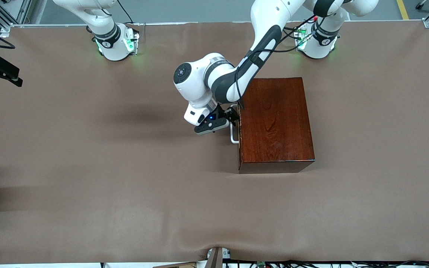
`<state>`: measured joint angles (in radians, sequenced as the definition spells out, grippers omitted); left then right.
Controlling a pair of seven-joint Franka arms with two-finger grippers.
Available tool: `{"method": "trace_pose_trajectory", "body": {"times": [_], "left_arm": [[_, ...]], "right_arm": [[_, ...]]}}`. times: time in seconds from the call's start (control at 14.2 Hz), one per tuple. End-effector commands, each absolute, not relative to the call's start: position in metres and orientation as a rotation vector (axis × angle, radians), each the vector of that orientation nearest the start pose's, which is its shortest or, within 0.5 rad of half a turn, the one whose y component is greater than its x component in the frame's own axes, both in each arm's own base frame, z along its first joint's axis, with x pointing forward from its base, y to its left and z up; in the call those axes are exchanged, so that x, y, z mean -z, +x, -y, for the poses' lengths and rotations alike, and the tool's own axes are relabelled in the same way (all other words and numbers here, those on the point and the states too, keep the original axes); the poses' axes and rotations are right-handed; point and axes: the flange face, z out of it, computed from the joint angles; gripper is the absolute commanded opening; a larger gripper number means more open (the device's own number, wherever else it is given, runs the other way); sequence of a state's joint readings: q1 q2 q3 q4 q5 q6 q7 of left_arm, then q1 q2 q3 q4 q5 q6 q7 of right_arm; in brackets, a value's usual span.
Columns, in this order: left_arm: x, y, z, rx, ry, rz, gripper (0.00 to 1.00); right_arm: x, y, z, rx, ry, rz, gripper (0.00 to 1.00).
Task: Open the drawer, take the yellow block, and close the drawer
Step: 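Hook the white handle with the left gripper, then pull the drawer open with the left gripper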
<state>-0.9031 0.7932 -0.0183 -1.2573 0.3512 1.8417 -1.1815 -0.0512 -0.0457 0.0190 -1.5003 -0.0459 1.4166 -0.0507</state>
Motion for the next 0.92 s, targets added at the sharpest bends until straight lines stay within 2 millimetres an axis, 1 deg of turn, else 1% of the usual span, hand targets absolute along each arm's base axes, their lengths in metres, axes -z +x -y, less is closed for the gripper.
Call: {"method": "trace_pose_trajectory", "body": {"times": [0.0, 0.14, 0.35, 0.84], "left_arm": [[-0.279, 0.468, 0.577, 0.243, -2.880, 0.210, 1.00], [-0.279, 0.468, 0.578, 0.244, -2.894, 0.229, 1.00], [-0.284, 0.470, 0.586, 0.298, -2.948, 0.314, 1.00], [-0.293, 0.466, 0.605, 0.375, -3.054, 0.349, 1.00]], "right_arm": [[-0.674, 0.524, 0.025, -0.066, -3.180, 0.007, 1.00], [-0.674, 0.524, 0.025, -0.069, -3.179, 0.007, 1.00], [-0.674, 0.524, 0.024, -0.069, -3.180, 0.010, 1.00], [-0.670, 0.528, 0.023, -0.077, -3.192, 0.019, 1.00]]}}
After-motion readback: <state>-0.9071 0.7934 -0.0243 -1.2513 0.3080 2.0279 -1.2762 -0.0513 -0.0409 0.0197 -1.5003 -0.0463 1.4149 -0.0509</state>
